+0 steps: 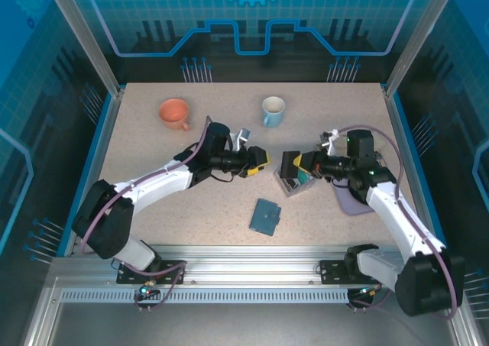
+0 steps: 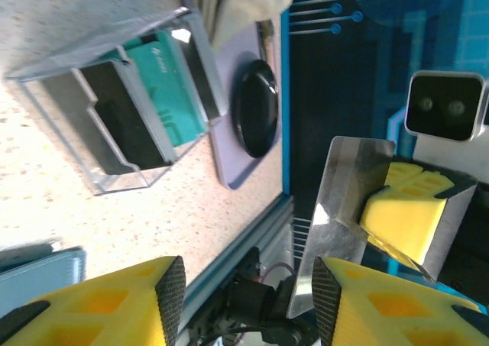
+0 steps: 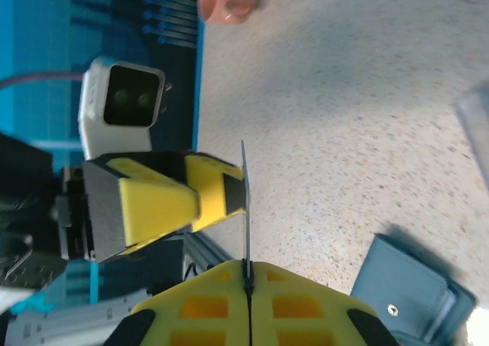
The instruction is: Put the credit cards into the card holder
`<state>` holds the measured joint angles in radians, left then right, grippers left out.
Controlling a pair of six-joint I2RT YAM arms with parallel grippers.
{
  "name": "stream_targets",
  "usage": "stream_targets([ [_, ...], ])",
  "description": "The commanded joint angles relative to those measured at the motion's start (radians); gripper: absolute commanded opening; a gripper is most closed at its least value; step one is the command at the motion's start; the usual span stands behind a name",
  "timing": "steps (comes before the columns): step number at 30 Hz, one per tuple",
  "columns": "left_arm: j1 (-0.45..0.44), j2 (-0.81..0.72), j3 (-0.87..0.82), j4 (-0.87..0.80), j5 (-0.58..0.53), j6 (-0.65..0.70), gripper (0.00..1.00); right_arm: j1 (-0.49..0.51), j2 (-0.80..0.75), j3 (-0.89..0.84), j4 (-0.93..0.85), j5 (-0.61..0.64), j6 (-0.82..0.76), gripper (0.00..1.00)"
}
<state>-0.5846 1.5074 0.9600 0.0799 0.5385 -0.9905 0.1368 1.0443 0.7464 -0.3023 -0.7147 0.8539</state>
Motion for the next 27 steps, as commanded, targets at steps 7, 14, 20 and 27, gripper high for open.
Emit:
stream_targets([
  [7,-0.006,-0.118,-0.128,-0.170,-0.200,0.007,0.56,0.197,-0.236,-0.160,-0.118,0.502,0.406,0.08],
  [14,-0.029,-0.171,-0.153,-0.291,-0.272,0.061,0.59,0.470,-0.077,-0.069,-0.179,0.619,0.242,0.04],
  [20,-0.029,-0.194,-0.180,-0.313,-0.288,0.071,0.63,0.656,0.096,-0.025,-0.149,0.722,0.224,0.01],
  [27,-0.097,-0.194,-0.164,-0.380,-0.354,0.108,0.69,0.678,0.079,-0.116,-0.191,0.820,0.205,0.01],
])
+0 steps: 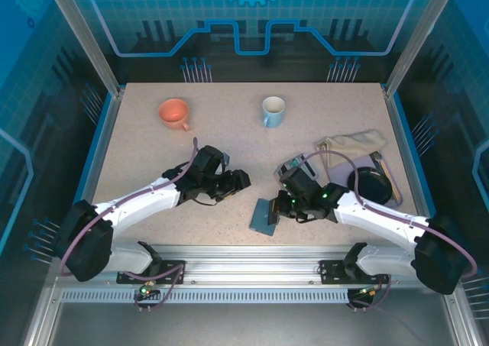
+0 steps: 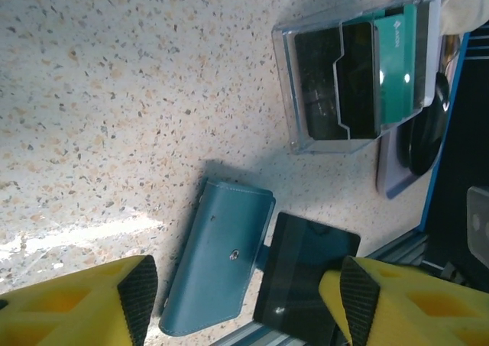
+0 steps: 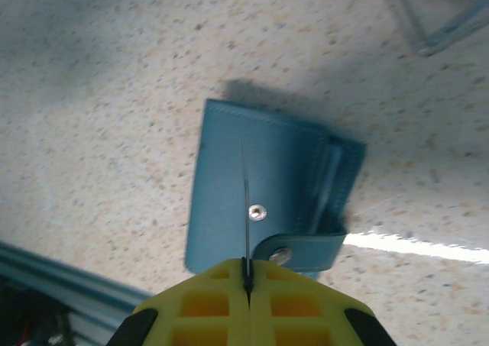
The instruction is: Put the credit cards into the card holder
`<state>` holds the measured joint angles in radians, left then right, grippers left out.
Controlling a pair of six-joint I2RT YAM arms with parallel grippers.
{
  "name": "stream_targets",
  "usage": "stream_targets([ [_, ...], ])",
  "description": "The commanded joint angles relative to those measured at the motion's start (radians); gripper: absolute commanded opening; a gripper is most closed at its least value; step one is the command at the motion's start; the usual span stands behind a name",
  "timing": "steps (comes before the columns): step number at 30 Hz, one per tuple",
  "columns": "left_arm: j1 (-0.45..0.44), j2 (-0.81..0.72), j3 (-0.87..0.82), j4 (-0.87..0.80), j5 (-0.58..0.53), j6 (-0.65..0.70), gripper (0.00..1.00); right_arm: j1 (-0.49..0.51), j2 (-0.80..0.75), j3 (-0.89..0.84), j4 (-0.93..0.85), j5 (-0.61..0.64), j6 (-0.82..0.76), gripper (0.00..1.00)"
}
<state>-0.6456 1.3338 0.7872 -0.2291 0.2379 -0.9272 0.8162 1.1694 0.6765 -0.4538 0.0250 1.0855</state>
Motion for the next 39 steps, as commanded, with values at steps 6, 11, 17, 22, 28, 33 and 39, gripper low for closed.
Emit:
stream_targets([
  [6,-0.190,0.050,0.103,-0.198,-0.187,0.131,0.77,-0.089,-0.155,-0.150,-0.014,-0.030,-0.091,0.02],
  [11,-0.335,0.204,0.286,-0.357,-0.318,0.212,0.77,-0.129,-0.185,-0.249,0.121,-0.095,-0.078,0.02],
  [17,-0.436,0.386,0.462,-0.522,-0.433,0.248,0.78,-0.185,-0.213,-0.312,0.177,-0.130,-0.079,0.01],
  [22,-0.460,0.505,0.546,-0.583,-0.465,0.230,0.77,-0.222,-0.236,-0.381,0.205,-0.125,-0.092,0.00],
  [28,-0.468,0.591,0.605,-0.594,-0.460,0.230,0.77,-0.265,-0.248,-0.411,0.183,-0.151,-0.127,0.00],
  [33,-0.469,0.645,0.626,-0.629,-0.485,0.200,0.78,-0.298,-0.267,-0.417,0.165,-0.169,-0.158,0.00],
  [39,-0.471,0.678,0.647,-0.641,-0.491,0.200,0.82,-0.307,-0.263,-0.421,0.161,-0.173,-0.168,0.00],
])
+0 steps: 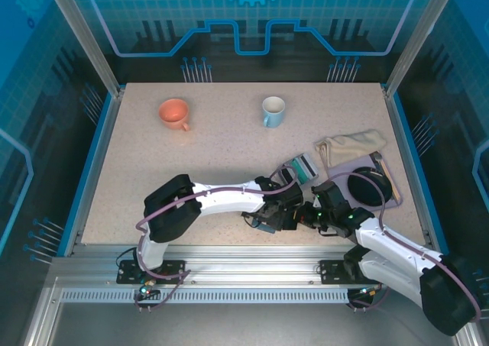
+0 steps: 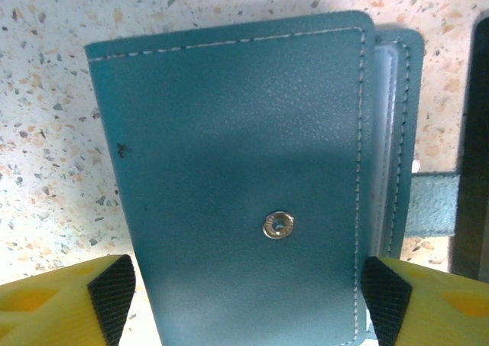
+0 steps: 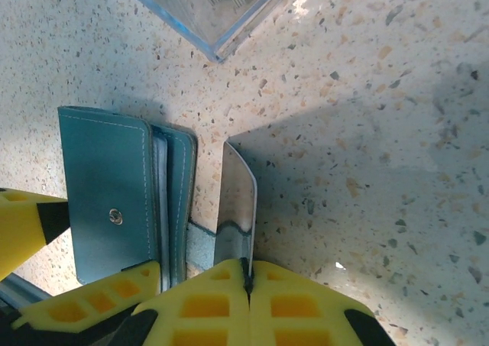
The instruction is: Put the credit cards into the card holder
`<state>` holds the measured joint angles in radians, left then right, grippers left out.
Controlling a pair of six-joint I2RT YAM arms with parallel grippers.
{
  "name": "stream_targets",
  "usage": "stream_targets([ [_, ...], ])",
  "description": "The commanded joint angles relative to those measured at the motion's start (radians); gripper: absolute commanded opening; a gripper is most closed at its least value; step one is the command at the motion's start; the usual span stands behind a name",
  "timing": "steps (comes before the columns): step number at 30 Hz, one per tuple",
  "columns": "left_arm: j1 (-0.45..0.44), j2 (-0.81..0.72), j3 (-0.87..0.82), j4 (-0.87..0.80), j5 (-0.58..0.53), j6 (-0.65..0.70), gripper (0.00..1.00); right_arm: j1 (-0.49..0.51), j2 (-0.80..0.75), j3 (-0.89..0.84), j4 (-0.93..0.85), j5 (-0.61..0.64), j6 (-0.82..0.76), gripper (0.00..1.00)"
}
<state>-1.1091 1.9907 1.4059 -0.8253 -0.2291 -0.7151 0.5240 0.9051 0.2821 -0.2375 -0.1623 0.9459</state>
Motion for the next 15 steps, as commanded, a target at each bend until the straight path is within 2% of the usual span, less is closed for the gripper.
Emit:
stream_targets([
  [1,-0.009,0.018,0.028,-0.034,-0.017,-0.008,0.83,-0.016,0.002,-0.029,-0.058,0.015,-0.029,0.00],
  [6,-0.013,0.011,0.037,-0.014,-0.005,0.004,0.88,-0.017,0.005,-0.031,-0.059,0.020,-0.036,0.00],
  [9,-0.012,0.021,0.047,-0.029,-0.028,0.000,0.88,-0.019,0.011,-0.029,-0.059,0.021,-0.039,0.00],
  [15,-0.012,0.035,0.065,-0.087,-0.081,-0.009,0.74,-0.034,0.017,-0.018,-0.068,0.023,-0.053,0.00],
])
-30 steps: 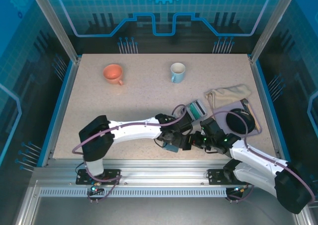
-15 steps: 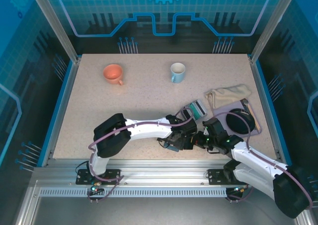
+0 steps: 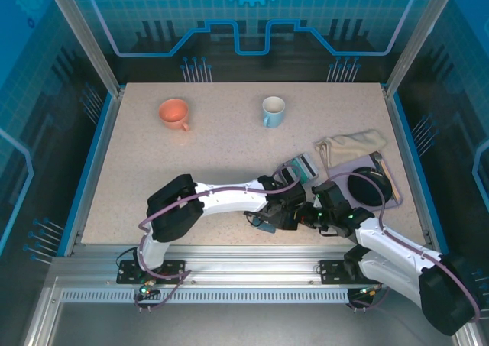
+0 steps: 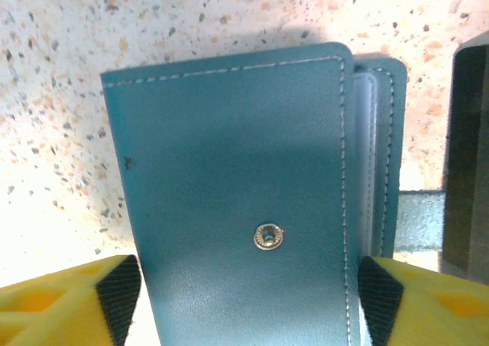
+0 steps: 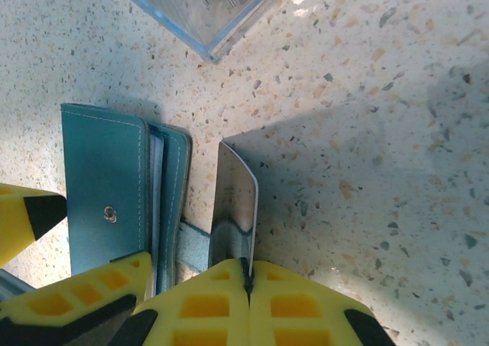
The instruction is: Put the credit cards into the card holder
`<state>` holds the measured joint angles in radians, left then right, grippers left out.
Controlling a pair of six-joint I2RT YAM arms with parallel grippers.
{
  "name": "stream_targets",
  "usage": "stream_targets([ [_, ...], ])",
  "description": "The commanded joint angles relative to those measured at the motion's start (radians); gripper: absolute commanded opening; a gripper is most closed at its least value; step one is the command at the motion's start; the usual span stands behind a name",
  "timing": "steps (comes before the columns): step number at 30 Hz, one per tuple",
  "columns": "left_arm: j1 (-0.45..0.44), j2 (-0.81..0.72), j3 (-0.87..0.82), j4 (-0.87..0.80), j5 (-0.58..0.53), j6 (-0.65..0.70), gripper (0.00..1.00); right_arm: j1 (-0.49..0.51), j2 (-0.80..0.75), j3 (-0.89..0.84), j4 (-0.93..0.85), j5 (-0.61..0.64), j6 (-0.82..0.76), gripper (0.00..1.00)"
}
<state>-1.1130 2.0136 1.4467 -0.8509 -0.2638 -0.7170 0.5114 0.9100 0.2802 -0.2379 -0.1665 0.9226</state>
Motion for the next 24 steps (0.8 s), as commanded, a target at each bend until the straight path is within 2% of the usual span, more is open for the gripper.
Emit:
stream_targets([
  [1,-0.009,0.006,0.020,-0.059,-0.049,-0.007,0.73,-0.026,0.014,-0.015,-0.072,0.027,-0.034,0.00],
  [9,-0.008,-0.036,0.020,-0.082,-0.094,-0.011,0.62,-0.051,0.048,0.001,-0.070,0.015,-0.059,0.00],
  [24,-0.008,-0.079,0.019,-0.109,-0.170,-0.001,0.36,-0.068,0.079,0.016,-0.070,0.013,-0.079,0.01],
])
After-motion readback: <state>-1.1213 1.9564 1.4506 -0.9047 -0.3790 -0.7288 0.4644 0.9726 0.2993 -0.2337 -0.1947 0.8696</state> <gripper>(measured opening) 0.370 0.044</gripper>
